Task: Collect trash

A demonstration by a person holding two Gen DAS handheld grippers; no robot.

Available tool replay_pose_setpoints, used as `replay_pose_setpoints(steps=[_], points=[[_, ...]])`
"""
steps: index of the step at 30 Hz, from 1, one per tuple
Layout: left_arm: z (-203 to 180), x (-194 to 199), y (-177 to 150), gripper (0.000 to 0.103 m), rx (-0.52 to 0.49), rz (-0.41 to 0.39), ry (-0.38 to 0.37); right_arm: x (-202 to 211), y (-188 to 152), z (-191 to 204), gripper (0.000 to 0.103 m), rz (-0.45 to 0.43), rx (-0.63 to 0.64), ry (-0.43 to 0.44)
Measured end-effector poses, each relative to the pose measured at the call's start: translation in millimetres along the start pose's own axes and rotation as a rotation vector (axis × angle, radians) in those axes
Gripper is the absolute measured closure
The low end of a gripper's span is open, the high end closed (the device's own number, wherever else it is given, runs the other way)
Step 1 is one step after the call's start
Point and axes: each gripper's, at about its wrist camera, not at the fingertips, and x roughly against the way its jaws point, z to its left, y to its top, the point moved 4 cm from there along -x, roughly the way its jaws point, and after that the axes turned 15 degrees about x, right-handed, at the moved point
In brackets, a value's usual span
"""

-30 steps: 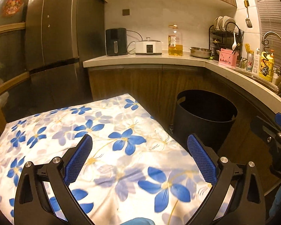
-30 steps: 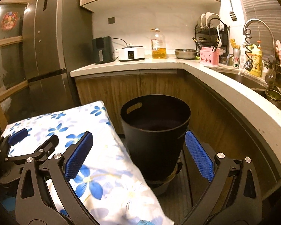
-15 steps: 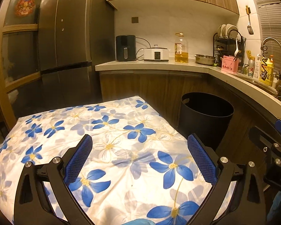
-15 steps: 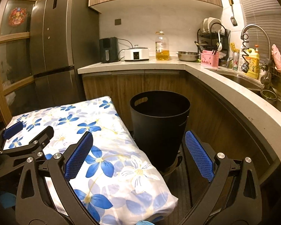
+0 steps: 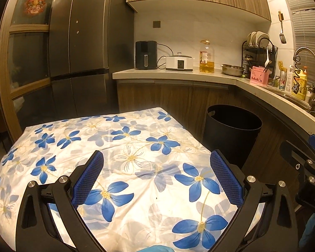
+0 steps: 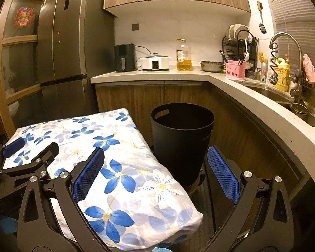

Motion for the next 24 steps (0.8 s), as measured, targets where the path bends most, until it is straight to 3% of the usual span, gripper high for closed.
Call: replay_pose_setpoints(steps=[24], points=[[7.9,5.9,-1.7,0.006,0.012,0.006,-0.002,6.1,1.9,6.7,0.006,-0.005,0.003,-0.012]])
